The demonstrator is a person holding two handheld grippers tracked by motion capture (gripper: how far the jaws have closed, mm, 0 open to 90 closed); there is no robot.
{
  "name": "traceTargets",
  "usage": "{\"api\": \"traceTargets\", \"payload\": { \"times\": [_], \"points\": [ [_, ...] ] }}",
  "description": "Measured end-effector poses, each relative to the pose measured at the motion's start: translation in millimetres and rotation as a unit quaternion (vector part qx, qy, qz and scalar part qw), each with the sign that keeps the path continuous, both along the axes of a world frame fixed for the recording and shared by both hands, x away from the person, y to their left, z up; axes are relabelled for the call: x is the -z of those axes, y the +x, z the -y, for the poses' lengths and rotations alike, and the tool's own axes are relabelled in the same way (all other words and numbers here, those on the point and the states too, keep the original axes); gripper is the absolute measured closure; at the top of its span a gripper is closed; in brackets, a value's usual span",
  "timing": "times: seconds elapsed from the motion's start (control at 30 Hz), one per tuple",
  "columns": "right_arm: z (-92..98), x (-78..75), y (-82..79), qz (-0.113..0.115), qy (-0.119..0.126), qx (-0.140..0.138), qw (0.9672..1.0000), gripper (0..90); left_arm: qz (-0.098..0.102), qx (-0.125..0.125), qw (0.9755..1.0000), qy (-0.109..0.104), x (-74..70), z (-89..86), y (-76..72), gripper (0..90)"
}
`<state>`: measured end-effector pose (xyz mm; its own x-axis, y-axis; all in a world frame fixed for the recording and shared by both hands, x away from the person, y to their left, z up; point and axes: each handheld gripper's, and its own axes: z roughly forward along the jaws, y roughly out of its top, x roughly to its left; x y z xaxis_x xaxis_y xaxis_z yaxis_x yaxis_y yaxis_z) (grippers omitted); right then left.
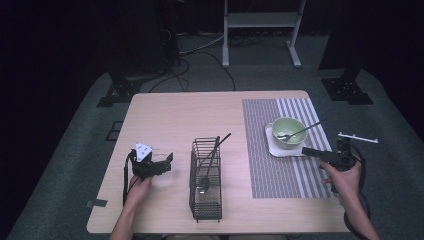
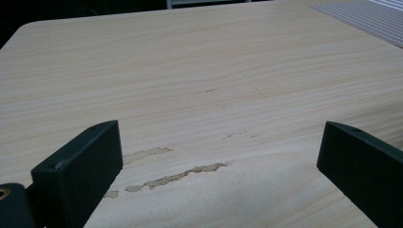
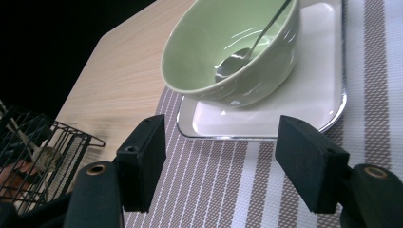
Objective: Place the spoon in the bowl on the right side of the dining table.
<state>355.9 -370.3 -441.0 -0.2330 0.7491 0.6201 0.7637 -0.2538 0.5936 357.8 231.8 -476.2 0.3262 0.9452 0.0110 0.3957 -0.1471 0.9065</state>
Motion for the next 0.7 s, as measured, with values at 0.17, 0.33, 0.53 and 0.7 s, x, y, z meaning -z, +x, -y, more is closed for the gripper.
{"api": "traceTargets", "payload": {
  "times": [0.17,0.33,0.53,0.7],
  "points": [
    [-5.1,1.7,-4.9,0.001,-0.001,-0.006,1.0000,32.4,0.000,0.001,1.0000,0.001,0.1,0.7,-0.1,0.4],
    [-10.2,2.4,-7.6,0.003,0.000,-0.012,0.9999,31.7,0.000,0.000,1.0000,0.000,0.1,0.5,-0.1,0.4],
    [-16.6,0.5,-11.3,0.007,-0.003,-0.022,0.9997,30.7,0.000,0.000,1.0000,0.000,0.1,0.6,-0.1,0.3],
    [-20.5,-0.6,-15.0,0.009,-0.003,-0.029,0.9995,30.1,0.000,0.001,1.0000,0.002,0.1,0.7,-0.1,0.4]
  ]
}}
